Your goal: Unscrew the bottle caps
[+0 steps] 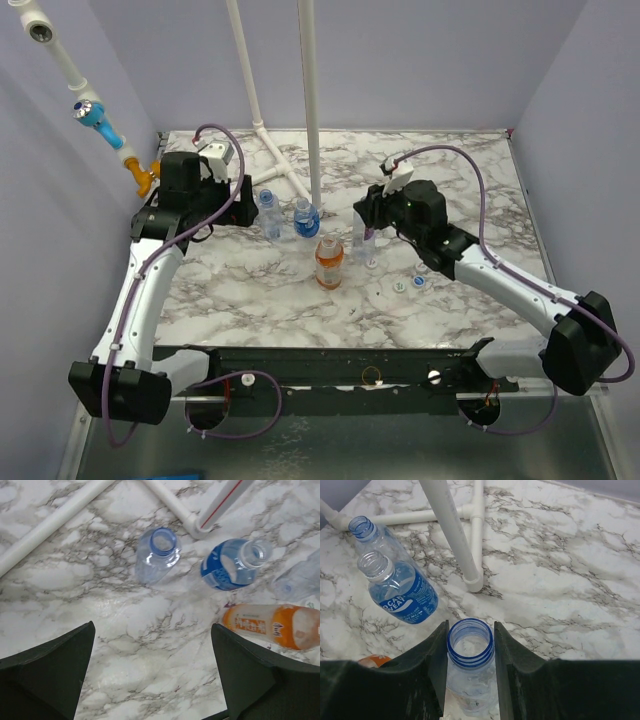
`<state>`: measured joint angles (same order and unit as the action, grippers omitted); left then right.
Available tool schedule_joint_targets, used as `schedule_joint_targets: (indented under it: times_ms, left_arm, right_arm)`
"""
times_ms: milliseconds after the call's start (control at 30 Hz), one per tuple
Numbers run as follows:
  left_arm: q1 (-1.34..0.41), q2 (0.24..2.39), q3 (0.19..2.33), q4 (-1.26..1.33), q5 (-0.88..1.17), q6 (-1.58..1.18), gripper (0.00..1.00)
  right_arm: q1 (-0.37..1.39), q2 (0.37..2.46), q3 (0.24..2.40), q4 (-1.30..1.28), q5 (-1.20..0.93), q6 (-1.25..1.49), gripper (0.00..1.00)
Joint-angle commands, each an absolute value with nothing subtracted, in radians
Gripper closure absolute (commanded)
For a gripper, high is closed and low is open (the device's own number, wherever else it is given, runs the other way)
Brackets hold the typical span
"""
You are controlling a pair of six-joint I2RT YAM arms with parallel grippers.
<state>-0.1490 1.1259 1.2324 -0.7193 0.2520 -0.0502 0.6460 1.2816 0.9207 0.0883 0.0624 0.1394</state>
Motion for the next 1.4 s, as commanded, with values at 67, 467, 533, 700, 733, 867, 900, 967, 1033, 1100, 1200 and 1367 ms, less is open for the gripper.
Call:
schedule_joint_targets:
  times_ms: [67, 467, 533, 700, 733, 867, 900, 967, 1033, 1100, 1200, 1367]
  left_arm:
    - [-0.051, 1.207, 1.229, -0.806, 0.166, -0.021, 0.01]
    - [-0.013, 1.230, 1.177, -0.726, 0.205, -0.035, 0.01]
    - [-0.012, 1.218, 1.160, -0.703, 0.200, -0.034, 0.01]
    - [-0.012, 1.205, 1.105, -0.630, 0.183, -0.032, 0.01]
    - [-0.012, 1.208, 1.100, -0.621, 0.180, -0.035, 0.01]
    - [-0.012, 1.213, 1.085, -0.592, 0.176, -0.044, 0.01]
    - [-0.012, 1.212, 1.081, -0.582, 0.171, -0.044, 0.01]
    - [-0.012, 1.209, 1.073, -0.564, 0.161, -0.044, 0.01]
    - [-0.012, 1.212, 1.070, -0.548, 0.150, -0.046, 0.01]
    - [-0.012, 1.219, 1.070, -0.538, 0.136, -0.056, 0.01]
    - [-0.012, 1.227, 1.065, -0.529, 0.130, -0.068, 0.01]
    - [-0.012, 1.221, 1.048, -0.493, 0.131, -0.076, 0.01]
  right_arm:
    - [0.642, 1.302, 0.879, 0.245, 0.114, 0.125, 0.75]
    - [0.643, 1.460, 0.804, 0.553, 0.326, 0.074, 0.81]
    - [0.642, 1.471, 0.784, 0.578, 0.332, 0.086, 0.81]
    - [0.643, 1.489, 0.744, 0.608, 0.336, 0.097, 0.79]
    - [0.642, 1.489, 0.740, 0.605, 0.335, 0.100, 0.76]
    - [0.643, 1.477, 0.724, 0.593, 0.333, 0.102, 0.62]
    - [0.643, 1.471, 0.720, 0.591, 0.333, 0.102, 0.59]
    - [0.643, 1.459, 0.708, 0.592, 0.332, 0.103, 0.50]
    - [0.642, 1.449, 0.702, 0.590, 0.324, 0.103, 0.41]
    - [0.641, 1.443, 0.700, 0.586, 0.326, 0.102, 0.33]
    - [0.643, 1.433, 0.699, 0.578, 0.333, 0.105, 0.24]
    - [0.643, 1.405, 0.715, 0.543, 0.329, 0.111, 0.12]
